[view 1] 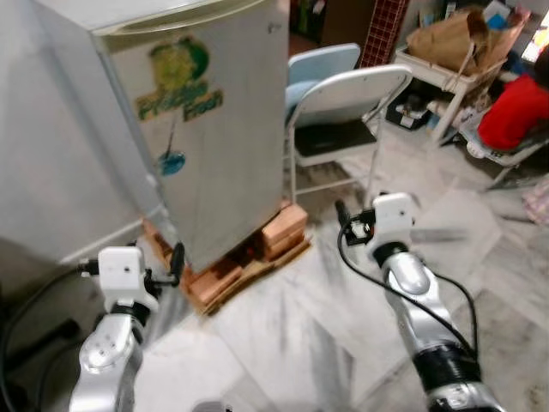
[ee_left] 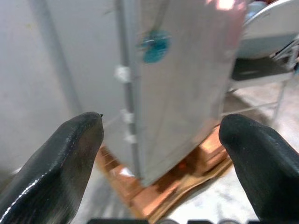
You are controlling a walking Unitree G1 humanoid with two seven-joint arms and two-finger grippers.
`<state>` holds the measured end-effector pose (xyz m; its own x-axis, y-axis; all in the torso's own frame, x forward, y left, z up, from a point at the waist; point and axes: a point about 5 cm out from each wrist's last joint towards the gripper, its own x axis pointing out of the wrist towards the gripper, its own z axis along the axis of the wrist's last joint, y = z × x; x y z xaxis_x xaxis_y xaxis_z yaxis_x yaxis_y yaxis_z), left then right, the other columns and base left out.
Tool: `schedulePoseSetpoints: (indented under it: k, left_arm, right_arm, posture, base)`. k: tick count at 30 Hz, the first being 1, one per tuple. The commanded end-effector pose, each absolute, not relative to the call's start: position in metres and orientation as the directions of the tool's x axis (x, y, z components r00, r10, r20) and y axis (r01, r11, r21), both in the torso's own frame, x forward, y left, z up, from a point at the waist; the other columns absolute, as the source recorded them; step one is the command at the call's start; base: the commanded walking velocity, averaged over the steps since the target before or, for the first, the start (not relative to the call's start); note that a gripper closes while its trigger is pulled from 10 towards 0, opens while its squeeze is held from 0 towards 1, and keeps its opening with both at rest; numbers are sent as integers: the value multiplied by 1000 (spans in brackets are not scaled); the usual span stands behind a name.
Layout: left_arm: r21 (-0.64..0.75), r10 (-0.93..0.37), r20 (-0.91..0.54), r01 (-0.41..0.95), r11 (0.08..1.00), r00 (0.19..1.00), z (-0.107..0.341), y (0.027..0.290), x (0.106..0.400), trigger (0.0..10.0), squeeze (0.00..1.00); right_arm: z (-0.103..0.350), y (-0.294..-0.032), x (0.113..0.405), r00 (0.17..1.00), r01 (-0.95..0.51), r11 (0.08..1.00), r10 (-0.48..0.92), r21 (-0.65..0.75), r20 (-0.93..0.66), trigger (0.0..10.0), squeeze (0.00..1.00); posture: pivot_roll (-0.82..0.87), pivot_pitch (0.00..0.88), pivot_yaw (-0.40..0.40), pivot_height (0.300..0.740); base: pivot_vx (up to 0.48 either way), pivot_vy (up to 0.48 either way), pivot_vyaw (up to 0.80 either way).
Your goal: Restocking fridge
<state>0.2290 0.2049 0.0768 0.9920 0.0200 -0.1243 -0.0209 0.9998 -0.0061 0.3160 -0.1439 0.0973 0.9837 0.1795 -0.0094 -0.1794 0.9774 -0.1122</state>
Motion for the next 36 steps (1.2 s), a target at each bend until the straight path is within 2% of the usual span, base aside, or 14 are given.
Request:
schedulePoseSetpoints:
  k: [1,4,12,15,29,36]
  left_arm:
    - [-13,-12,-108,11,1000,994,81,198,235,10000,0]
    - [-12,-16,-107,14,1000,994,80,198,235,10000,0]
    - [-15,-21,-110,19,1000,994,81,195,235,10000,0]
    - [-13,-37,-107,36,999,994,82,190,236,10000,0]
    - [-24,-34,-133,31,999,991,77,190,229,10000,0]
    - [-17,-36,-136,34,999,990,76,190,227,10000,0]
  right_arm:
    - [104,-152,321,987,-158,979,160,-130,6,10000,0]
    - [105,-153,322,987,-157,979,159,-131,9,10000,0]
    - [104,-151,324,987,-156,979,159,-132,6,10000,0]
    - [105,-152,326,987,-156,978,159,-136,9,10000,0]
    - [101,-153,325,986,-163,976,165,-147,2,10000,0]
    - [101,-154,326,987,-161,975,163,-150,-2,10000,0]
  posture:
    - [20,38,20,740]
    - [19,37,18,740]
    - [22,33,17,740]
    - [23,30,17,740]
    - [30,34,14,740]
    - [29,35,12,740]
  base:
    - [274,394,-800]
    - [275,393,-717]
    - [271,398,-142]
    - [0,464,-646]
    - [0,461,0]
    - [0,0,-163]
